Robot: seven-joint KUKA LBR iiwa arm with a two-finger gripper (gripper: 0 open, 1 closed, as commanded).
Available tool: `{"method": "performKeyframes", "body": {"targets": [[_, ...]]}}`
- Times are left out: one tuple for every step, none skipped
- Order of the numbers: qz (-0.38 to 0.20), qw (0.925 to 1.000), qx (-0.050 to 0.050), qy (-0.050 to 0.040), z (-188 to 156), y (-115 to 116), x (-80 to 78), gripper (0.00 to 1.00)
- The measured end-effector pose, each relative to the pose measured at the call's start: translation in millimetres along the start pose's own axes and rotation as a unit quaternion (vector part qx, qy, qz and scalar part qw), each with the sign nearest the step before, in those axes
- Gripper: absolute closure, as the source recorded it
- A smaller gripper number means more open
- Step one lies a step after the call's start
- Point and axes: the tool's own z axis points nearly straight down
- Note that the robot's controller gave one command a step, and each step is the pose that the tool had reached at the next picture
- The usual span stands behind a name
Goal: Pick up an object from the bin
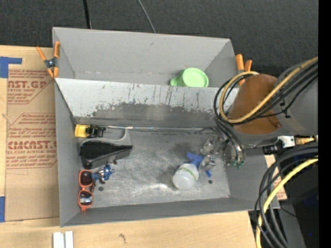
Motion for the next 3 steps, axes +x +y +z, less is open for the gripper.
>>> {"method": "performKeyframes", "body": {"targets": [[0.000,1.0000,-0.001,-0.0053,-14.8,0.3,-2.5,1.00],[0.000,1.0000,-0.001,-0.0054,-21.5,0.5,-1.9,1.00],[0.000,1.0000,-0.001,-0.0050,-28.3,0.6,-1.8,1.00]]}}
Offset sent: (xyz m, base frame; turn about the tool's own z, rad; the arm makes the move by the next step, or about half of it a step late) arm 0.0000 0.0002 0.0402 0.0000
